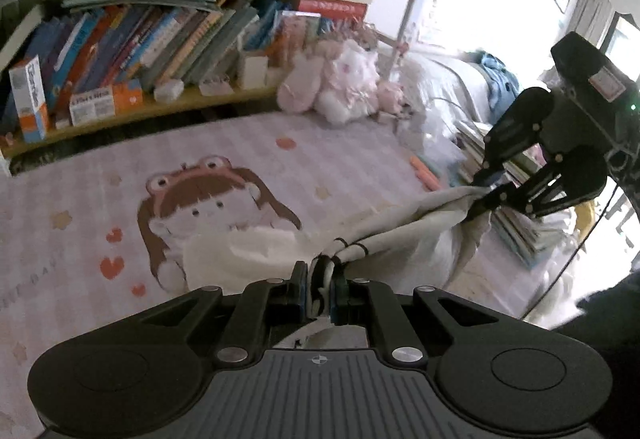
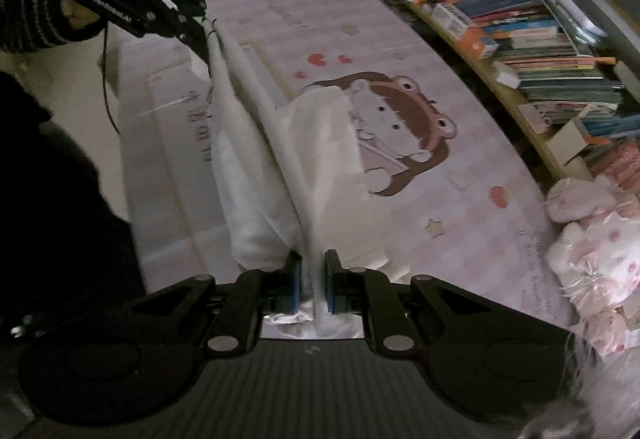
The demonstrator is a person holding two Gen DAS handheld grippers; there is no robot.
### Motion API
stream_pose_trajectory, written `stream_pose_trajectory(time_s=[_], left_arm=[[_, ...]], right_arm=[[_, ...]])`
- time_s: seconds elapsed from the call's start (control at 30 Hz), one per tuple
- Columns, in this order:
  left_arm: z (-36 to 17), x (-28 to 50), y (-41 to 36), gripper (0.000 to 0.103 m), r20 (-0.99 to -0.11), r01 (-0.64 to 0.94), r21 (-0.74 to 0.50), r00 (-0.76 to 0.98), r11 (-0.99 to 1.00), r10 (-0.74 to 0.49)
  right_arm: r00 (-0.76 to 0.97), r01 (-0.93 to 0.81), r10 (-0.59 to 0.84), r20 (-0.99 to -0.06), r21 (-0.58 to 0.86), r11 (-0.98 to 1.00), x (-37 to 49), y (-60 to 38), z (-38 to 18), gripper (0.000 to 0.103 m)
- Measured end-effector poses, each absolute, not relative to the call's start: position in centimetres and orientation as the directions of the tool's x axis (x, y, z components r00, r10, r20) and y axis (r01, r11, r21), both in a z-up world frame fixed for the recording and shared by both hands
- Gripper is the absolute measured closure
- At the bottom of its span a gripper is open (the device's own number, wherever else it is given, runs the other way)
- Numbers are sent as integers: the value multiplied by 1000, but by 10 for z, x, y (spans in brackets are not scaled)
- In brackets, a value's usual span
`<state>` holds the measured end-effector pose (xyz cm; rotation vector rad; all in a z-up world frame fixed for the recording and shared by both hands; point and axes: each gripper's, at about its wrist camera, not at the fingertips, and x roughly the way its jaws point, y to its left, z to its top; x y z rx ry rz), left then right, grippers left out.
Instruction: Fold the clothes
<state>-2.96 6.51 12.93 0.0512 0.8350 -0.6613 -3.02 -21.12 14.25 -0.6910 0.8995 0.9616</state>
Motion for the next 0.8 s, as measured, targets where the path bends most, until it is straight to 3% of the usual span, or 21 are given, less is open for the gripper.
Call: stream_pose_trajectory(time_s=[0.5, 0.8], left_arm=[[114, 22, 74, 93, -740, 534, -227, 449, 814, -501], [76, 70, 77, 93, -770, 472, -240, 440, 848, -462]], right_arm=[[293, -908, 377, -879, -132, 398, 34, -198, 143, 92], [266, -899, 328, -907, -110, 424, 101, -182, 98, 92]])
